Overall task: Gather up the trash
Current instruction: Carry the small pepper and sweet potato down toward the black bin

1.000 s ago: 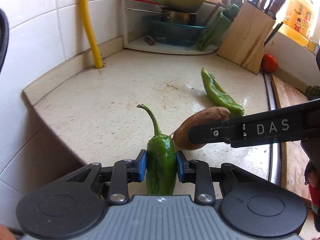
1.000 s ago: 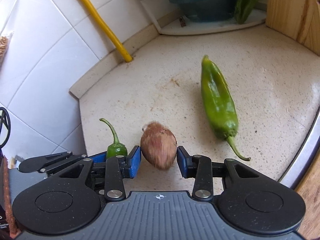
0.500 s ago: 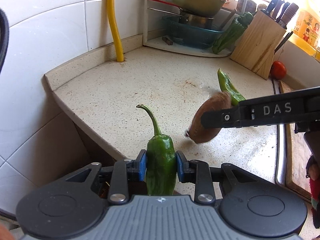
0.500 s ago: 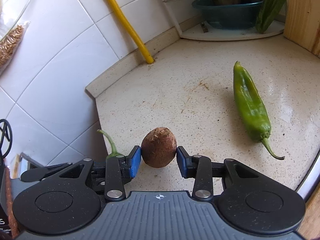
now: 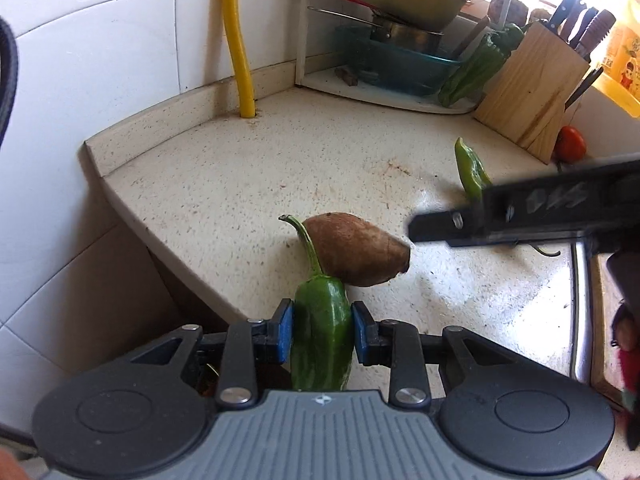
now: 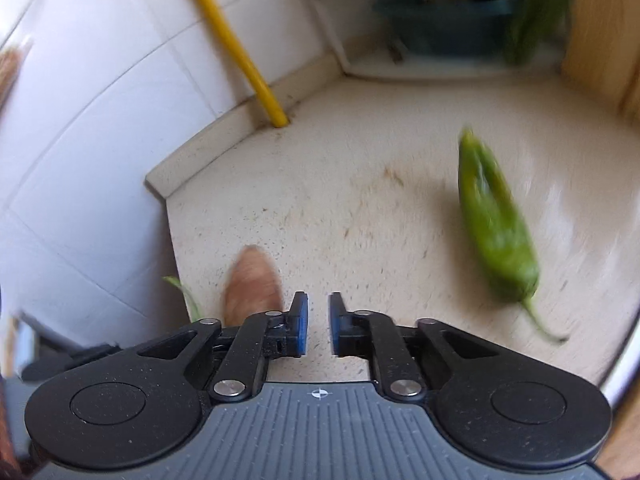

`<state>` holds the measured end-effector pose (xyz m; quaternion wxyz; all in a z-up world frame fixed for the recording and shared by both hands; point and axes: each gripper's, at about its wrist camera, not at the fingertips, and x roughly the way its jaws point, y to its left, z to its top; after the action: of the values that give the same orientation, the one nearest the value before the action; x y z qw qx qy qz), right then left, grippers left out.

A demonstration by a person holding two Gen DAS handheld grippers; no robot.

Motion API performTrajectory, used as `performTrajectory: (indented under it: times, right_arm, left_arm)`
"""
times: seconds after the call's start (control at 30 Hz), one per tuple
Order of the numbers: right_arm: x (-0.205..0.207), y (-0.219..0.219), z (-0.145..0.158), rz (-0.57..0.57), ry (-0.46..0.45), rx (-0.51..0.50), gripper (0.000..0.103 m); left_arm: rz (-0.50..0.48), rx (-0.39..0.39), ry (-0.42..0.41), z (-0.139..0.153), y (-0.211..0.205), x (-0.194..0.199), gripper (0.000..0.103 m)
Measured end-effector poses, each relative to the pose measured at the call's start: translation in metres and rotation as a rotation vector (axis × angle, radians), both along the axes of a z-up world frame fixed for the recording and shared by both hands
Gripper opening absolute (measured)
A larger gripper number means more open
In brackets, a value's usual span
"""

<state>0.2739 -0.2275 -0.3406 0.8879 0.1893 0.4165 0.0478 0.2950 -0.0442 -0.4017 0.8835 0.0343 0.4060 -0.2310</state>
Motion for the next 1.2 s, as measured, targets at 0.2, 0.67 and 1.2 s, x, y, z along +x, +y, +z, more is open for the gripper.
performTrajectory:
  times: [0.2, 0.67, 1.2]
  right_arm:
    - [-0.002, 0.008, 0.016, 0.064, -0.077, 0.033, 0.084]
    - [0.043, 0.064, -0.003, 0.34, 0.006, -0.222, 0.047]
    - [0.051, 0.061, -0.008, 0.278, 0.033, -0.007, 0.047]
  left_arm:
    - [0.023, -0.015, 0.012, 0.0, 0.008, 0.002, 0.029]
    - [0.09, -0.064, 0.048, -0.005, 0.032, 0.005, 0.028]
    - [0.167, -0.12, 0.046, -0.01, 0.059, 0.022, 0.001]
